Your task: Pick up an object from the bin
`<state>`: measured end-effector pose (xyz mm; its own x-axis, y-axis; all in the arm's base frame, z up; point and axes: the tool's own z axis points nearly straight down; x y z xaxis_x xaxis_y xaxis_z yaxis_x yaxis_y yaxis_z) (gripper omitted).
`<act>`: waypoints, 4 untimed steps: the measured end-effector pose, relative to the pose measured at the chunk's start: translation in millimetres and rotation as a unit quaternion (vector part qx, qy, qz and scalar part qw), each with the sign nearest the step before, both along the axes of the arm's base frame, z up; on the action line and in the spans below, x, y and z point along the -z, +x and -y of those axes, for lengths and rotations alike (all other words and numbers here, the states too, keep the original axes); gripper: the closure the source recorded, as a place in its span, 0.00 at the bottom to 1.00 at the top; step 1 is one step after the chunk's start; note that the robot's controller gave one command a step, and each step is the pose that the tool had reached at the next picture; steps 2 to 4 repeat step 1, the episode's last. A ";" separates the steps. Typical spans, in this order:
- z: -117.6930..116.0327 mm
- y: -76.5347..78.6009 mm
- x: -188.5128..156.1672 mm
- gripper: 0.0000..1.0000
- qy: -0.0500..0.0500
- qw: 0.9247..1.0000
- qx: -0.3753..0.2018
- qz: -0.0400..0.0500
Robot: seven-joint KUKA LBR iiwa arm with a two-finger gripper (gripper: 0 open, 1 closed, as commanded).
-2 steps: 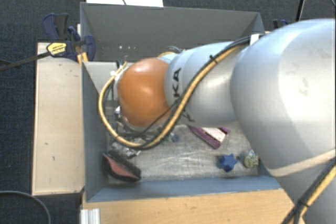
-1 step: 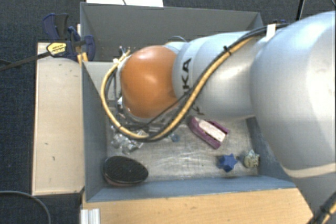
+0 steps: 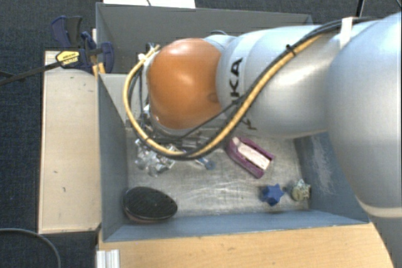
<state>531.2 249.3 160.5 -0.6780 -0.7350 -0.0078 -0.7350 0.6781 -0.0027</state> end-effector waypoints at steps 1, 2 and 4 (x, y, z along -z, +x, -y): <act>-0.7 1.2 -37.6 1.00 0.000 1.000 0.006 0.000; -0.7 1.2 -37.6 1.00 0.000 1.000 0.006 0.000; -0.7 1.2 -37.6 1.00 0.000 1.000 0.006 0.000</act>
Offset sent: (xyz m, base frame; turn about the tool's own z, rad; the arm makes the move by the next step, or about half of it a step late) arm -0.0001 0.0001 0.0345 0.0000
